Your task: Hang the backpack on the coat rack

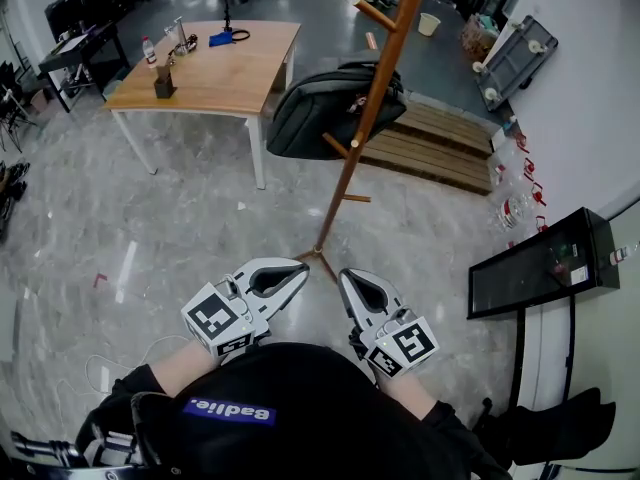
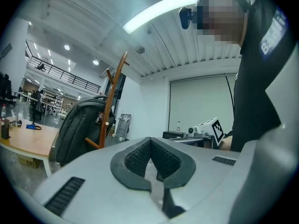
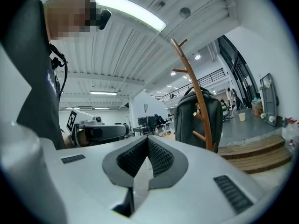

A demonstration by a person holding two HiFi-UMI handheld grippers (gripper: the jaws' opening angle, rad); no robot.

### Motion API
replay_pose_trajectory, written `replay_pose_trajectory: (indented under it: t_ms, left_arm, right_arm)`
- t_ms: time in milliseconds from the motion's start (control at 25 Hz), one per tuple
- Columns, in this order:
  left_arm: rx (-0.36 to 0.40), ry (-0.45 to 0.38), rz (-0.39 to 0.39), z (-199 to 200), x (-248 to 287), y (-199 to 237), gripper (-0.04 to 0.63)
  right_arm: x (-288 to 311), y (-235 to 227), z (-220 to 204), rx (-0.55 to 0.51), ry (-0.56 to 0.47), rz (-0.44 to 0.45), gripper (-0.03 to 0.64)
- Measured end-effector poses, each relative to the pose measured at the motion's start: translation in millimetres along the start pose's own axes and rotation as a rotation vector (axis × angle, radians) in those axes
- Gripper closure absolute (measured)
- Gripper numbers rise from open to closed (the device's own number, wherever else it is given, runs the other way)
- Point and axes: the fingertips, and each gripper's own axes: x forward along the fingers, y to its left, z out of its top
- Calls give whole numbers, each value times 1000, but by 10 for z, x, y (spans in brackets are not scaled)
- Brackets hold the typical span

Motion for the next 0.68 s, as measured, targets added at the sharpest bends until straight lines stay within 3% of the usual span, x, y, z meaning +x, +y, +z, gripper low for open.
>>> replay_pose_trajectory:
  t_ms: [680]
  left_arm:
    - [-4, 25, 17, -42, -26, -72, 586]
  right_arm:
    - [-108, 39, 14, -7, -4, -11, 620]
